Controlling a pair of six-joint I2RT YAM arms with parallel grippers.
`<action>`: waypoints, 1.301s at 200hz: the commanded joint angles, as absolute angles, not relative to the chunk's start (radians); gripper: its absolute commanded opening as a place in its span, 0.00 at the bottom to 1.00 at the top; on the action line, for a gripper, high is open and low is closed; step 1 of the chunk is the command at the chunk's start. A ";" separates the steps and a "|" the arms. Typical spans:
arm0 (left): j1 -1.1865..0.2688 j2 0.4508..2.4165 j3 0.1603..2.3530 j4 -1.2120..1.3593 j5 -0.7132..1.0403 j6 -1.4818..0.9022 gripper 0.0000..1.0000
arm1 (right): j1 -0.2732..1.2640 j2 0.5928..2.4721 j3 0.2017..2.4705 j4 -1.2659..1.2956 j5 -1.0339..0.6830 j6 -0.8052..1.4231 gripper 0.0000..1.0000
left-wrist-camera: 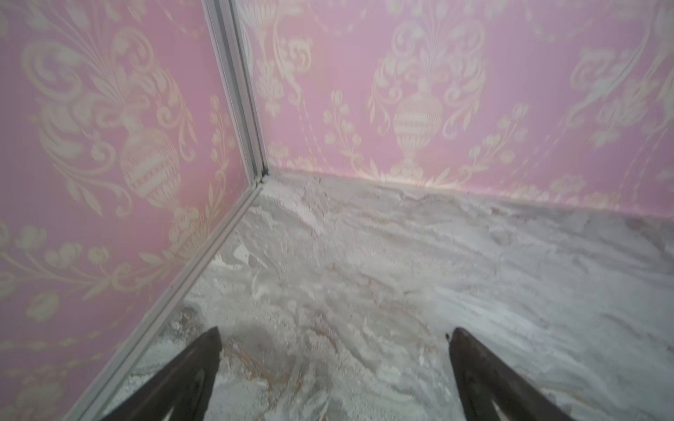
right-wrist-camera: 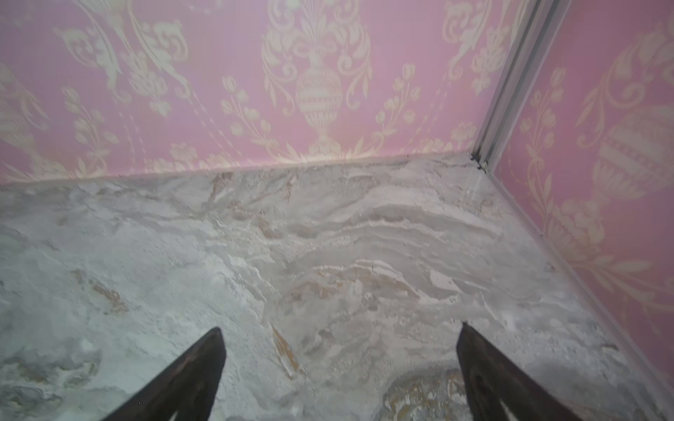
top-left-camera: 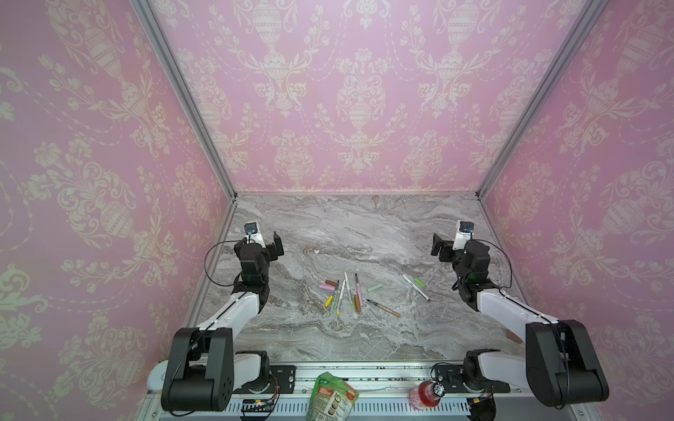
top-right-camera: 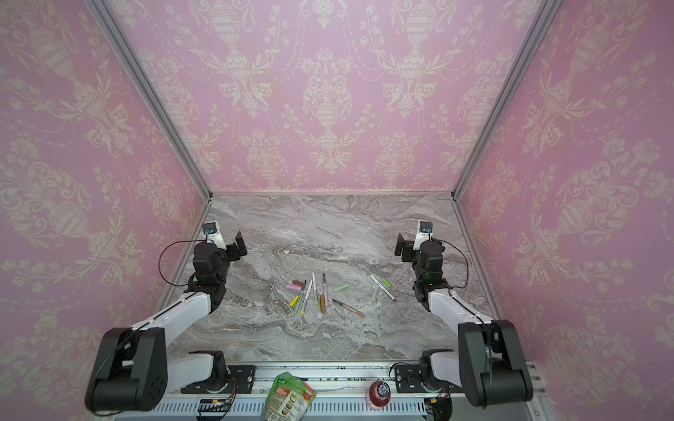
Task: Insert the pens into the pen caps
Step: 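Reach the right gripper down to the white pen while the left arm rises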
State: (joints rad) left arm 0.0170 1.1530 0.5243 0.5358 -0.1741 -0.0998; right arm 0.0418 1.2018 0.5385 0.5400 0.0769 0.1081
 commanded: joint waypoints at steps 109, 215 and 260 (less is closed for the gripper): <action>-0.261 1.083 0.852 -0.180 0.279 -0.181 0.98 | 0.324 1.288 1.150 -0.874 0.046 0.291 0.62; -0.502 1.138 0.838 -0.182 0.186 0.005 0.99 | 0.426 1.606 1.251 -0.960 0.033 0.252 0.51; -0.506 1.141 0.827 -0.158 0.194 0.004 0.99 | 0.440 1.707 1.245 -0.899 0.018 0.245 0.44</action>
